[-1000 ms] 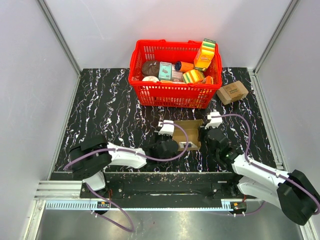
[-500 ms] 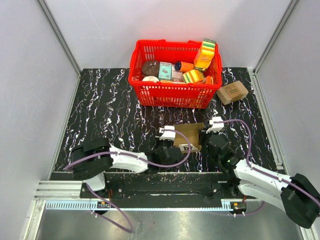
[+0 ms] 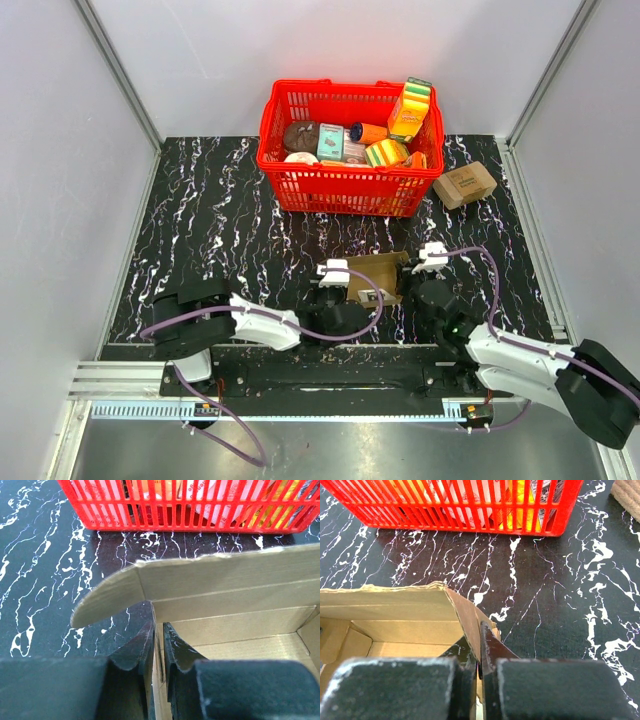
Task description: Fold the paper box
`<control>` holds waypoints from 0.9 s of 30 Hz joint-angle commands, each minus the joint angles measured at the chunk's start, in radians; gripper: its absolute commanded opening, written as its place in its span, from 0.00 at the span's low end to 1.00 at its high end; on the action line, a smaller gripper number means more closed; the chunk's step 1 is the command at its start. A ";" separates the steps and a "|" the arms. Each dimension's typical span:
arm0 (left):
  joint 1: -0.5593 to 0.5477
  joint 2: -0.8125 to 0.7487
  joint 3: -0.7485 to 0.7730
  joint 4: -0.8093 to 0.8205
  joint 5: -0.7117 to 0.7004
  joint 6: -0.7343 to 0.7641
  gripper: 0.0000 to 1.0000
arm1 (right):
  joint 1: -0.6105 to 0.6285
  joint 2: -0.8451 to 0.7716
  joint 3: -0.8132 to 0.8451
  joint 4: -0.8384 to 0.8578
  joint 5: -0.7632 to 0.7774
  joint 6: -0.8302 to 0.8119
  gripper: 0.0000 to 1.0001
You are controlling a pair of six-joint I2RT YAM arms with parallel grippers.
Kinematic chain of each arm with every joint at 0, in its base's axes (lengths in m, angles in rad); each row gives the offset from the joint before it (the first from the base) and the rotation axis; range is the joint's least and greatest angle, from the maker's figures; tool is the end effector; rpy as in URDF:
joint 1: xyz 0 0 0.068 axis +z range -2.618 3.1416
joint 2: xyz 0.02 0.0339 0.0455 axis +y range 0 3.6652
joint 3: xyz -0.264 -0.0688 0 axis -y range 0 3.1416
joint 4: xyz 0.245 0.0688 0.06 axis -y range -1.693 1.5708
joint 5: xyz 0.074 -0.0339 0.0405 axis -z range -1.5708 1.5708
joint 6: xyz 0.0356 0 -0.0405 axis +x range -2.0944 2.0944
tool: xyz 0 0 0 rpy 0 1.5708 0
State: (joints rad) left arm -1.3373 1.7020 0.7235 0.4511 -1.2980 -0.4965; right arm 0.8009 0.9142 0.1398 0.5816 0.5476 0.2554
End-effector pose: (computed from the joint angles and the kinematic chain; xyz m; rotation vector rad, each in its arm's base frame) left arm 0.1059 -0.2969 0.1634 0.0157 1.7068 0.0082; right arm 0.1375 0.1152 0.1742 -0.0792 1.7423 0.2931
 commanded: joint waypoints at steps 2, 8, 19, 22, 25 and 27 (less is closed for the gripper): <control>-0.013 0.038 -0.065 0.286 0.008 0.085 0.17 | 0.024 0.063 -0.035 0.244 -0.006 -0.036 0.00; -0.025 0.045 -0.118 0.458 0.060 0.191 0.18 | 0.026 0.063 -0.040 0.254 -0.020 -0.036 0.01; -0.059 0.047 -0.127 0.483 0.082 0.208 0.28 | 0.034 -0.006 -0.062 0.146 -0.003 0.041 0.01; -0.068 0.051 -0.119 0.468 0.083 0.205 0.42 | 0.037 -0.026 -0.059 0.121 -0.002 0.035 0.01; -0.076 0.057 -0.110 0.443 0.082 0.196 0.50 | 0.038 -0.031 -0.059 0.115 0.000 0.036 0.01; -0.077 0.051 -0.110 0.423 0.086 0.182 0.54 | 0.038 -0.025 -0.059 0.115 0.000 0.042 0.01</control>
State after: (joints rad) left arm -1.4033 1.7462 0.5953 0.8574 -1.2419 -0.2817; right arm 0.8227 0.8974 0.0780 0.6796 0.5571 0.2619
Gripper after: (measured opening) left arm 0.506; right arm 0.033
